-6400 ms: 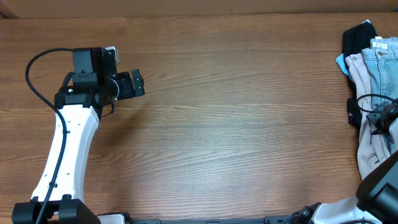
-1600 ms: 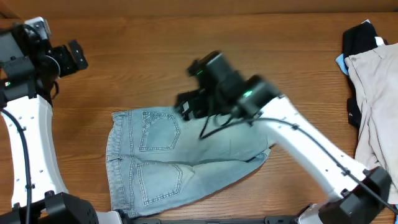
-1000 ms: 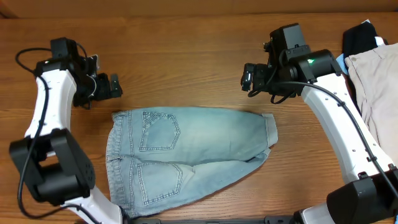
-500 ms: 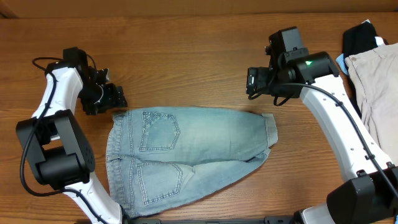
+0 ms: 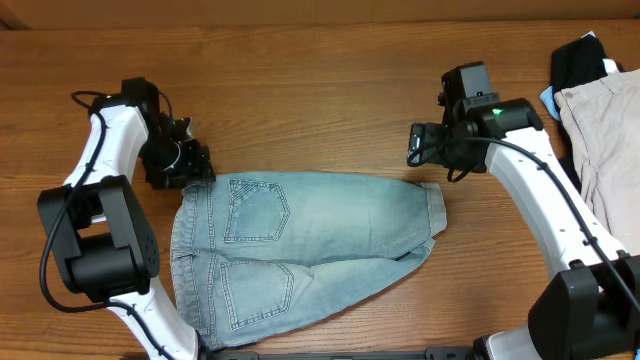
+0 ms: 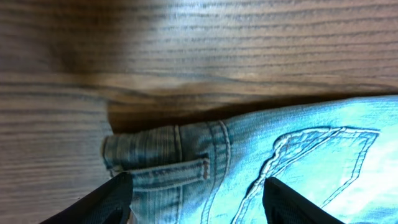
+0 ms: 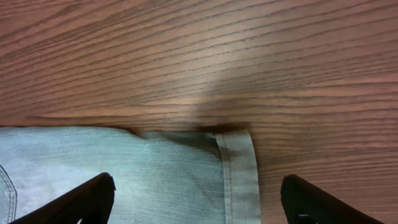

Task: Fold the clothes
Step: 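Lower both grippers onto the jeans' left and right edges and grasp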

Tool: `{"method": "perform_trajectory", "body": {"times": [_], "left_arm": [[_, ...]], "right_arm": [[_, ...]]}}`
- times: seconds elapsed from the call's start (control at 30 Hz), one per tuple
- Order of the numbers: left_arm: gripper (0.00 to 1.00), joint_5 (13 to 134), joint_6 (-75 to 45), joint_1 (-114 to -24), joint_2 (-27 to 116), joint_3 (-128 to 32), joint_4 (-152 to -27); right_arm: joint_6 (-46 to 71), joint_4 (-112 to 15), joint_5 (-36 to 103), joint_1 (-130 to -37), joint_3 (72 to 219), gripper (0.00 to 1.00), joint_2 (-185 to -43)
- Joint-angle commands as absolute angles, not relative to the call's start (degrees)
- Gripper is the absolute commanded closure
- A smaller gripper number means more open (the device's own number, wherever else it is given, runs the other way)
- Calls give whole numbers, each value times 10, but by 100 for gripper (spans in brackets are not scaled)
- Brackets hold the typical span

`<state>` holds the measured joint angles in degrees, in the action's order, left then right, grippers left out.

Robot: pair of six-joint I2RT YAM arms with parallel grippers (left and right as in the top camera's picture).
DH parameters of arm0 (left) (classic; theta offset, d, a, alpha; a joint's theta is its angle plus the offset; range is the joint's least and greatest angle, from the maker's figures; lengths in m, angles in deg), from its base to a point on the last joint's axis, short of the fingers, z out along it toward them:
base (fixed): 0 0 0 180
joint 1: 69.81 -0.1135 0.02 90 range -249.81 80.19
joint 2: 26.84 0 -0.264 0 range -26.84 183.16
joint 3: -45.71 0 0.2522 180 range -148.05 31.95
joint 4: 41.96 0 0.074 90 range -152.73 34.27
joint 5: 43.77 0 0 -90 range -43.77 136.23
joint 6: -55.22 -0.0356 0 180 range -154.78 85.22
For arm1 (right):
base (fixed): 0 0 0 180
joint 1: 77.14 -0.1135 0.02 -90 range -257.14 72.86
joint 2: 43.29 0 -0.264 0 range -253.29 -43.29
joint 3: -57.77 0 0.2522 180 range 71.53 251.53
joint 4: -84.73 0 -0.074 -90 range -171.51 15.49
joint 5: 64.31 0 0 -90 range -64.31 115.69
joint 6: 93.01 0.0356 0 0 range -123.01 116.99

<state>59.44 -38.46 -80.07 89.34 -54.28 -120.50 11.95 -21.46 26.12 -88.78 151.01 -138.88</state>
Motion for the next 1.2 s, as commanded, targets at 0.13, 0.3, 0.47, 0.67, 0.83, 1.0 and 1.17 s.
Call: {"method": "perform_trajectory", "body": {"times": [0.13,0.3,0.47,0.67,0.83,1.0,1.17], "left_arm": [[31,561,-356,-780,898,-539,-1208],[34,557,-344,-780,898,-539,-1226],[33,480,-323,-780,898,-537,-1218],[25,460,-309,-783,898,-537,-1202],[21,460,-306,-780,898,-537,-1198],[21,460,-268,-776,898,-536,-1198],[21,460,-264,-776,898,-536,-1198]], "right_arm": [[120,-229,255,-886,1487,11,-1379],[120,-229,255,-886,1487,11,-1379],[120,-230,255,-886,1487,11,-1379],[120,-231,255,-886,1487,11,-1379],[120,-232,255,-886,1487,11,-1379],[120,-232,255,-886,1487,11,-1379],[120,-242,255,-886,1487,11,-1379]]}}
